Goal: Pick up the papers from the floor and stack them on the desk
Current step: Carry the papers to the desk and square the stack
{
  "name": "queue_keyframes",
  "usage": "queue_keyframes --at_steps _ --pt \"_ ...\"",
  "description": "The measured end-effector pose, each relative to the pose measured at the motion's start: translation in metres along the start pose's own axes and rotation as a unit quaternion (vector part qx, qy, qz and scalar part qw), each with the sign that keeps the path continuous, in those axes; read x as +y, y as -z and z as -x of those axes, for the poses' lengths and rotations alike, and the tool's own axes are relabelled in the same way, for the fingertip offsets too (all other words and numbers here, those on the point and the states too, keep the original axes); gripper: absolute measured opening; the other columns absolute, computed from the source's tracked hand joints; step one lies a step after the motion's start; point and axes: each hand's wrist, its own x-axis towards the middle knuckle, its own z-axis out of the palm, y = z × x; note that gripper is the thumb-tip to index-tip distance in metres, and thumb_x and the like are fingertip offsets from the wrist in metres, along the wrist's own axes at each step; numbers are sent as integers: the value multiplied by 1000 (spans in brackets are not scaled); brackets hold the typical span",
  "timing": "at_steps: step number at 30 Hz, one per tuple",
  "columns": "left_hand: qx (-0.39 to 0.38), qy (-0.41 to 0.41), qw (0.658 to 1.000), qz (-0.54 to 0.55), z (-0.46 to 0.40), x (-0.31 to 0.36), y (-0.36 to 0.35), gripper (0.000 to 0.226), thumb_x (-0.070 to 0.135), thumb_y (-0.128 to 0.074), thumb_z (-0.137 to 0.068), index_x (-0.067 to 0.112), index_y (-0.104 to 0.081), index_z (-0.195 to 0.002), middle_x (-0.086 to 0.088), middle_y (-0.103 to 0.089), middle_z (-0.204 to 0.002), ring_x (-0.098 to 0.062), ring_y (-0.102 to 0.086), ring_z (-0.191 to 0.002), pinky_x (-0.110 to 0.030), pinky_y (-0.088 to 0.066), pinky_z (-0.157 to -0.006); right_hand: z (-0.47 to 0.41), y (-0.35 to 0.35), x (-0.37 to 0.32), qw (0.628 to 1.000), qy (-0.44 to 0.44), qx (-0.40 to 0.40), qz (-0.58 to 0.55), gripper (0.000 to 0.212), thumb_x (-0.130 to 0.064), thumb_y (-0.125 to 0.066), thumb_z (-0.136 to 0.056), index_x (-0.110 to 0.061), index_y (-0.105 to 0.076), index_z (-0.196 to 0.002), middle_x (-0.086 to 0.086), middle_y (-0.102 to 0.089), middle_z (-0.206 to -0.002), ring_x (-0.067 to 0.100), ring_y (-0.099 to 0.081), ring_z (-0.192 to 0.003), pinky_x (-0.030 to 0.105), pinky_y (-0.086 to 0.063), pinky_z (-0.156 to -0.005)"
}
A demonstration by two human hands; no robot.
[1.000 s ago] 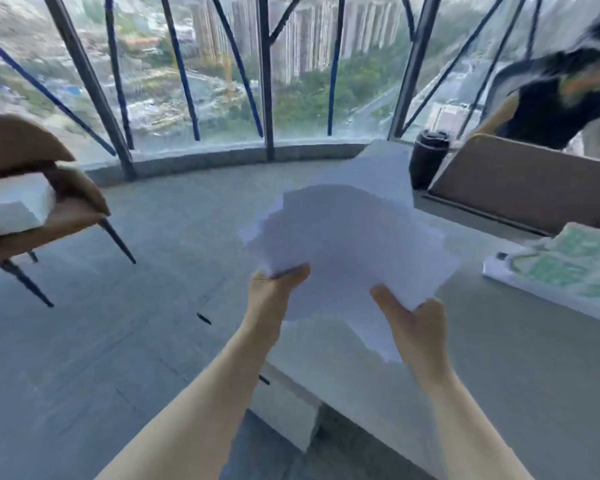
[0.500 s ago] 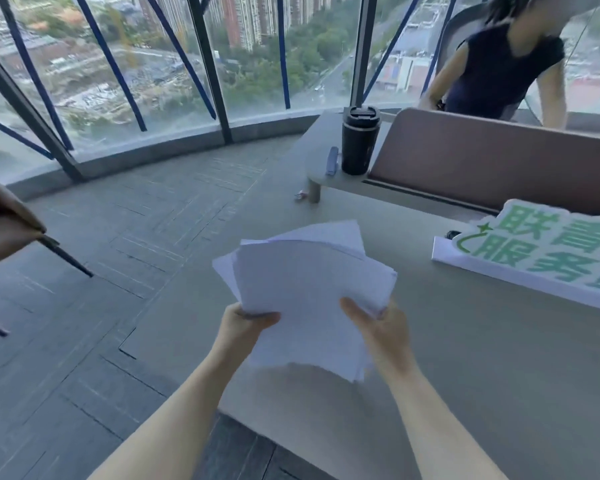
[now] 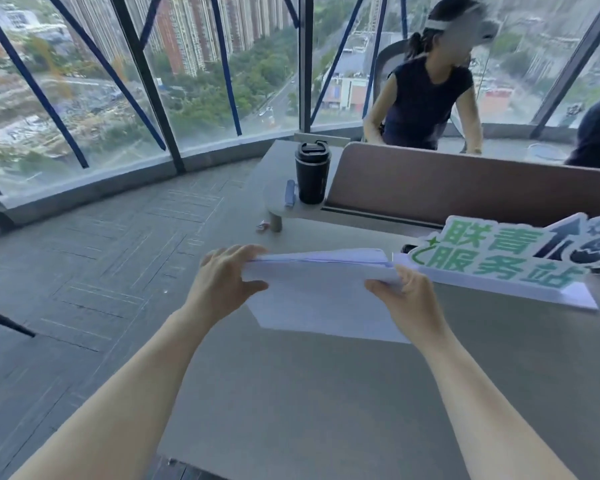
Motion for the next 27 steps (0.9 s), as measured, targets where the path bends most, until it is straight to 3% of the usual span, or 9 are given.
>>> queue_keyframes --at_steps 2,5,8,11,13,16,18,21,27 --pt "0 126 983 133 3 -25 -5 72 24 -85 -66 29 -53 -130 0 -66 -112 -21 -61 -105 -39 -45 -94 6 9 11 996 -32 13 -79 8 -18 -69 -80 -15 -74 -86 29 -66 -83 15 -50 -71 34 -39 -67" --pt "-80 225 880 410 9 -35 -22 73 24 -85 -58 26 -54 -124 4 -70 -108 -14 -66 -104 -31 -49 -89 10 18 23 986 -58 42 -152 17 -3 -68 -83 -18 -76 -80 1 -78 -78 12 -68 -76 40 -53 -81" --pt "-114 227 830 496 11 -21 -44 54 22 -83 -55 15 -68 -107 2 -77 -100 -15 -72 -93 -32 -52 -91 10 19 32 982 -70 56 -168 14 -7 -71 -83 -14 -77 -92 1 -79 -93 22 -74 -92 46 -54 -90" --pt "-39 238 816 526 2 -10 -61 39 12 -78 -62 6 -72 -100 -4 -76 -92 -19 -69 -84 -27 -54 -77 11 23 41 982 -55 79 -165 18 -7 -71 -83 -11 -76 -99 4 -79 -100 22 -73 -93 43 -56 -85" --pt "-36 250 811 528 5 -8 -74 44 10 -77 -62 1 -69 -104 -11 -74 -97 -22 -68 -85 -32 -53 -78 13 21 52 985 -67 68 -145 11 -9 -72 -83 -17 -79 -82 -4 -80 -83 13 -75 -78 36 -59 -78" --pt "-75 276 808 516 26 -10 -99 45 6 -76 -60 12 -68 -103 -5 -75 -96 -22 -68 -88 -29 -55 -75 22 3 80 985 -119 63 -111 45 0 -70 -83 -21 -60 -45 -17 -56 -39 -4 -56 -39 6 -40 -47" --pt "-70 288 805 513 35 -9 -112 40 4 -74 -61 18 -68 -97 -1 -74 -91 -22 -68 -86 -28 -54 -73 21 -5 98 981 -128 88 -114 11 -8 -72 -80 -16 -71 -74 -12 -72 -64 6 -69 -63 15 -49 -61" --pt "-54 300 809 502 32 -4 -119 34 2 -76 -65 21 -69 -92 1 -75 -89 -20 -69 -83 -34 -53 -77 19 -7 102 975 -103 145 -135 39 -16 -70 -78 -28 -62 -114 -6 -71 -104 16 -63 -88 24 -48 -74" --pt "-65 300 807 504 30 -5 -125 41 9 -75 -62 22 -65 -100 0 -74 -96 -17 -69 -87 -33 -54 -80 20 -9 105 978 -9 193 -75 67 -7 -66 -85 -40 -40 -138 -10 -64 -119 13 -59 -92 30 -45 -78"
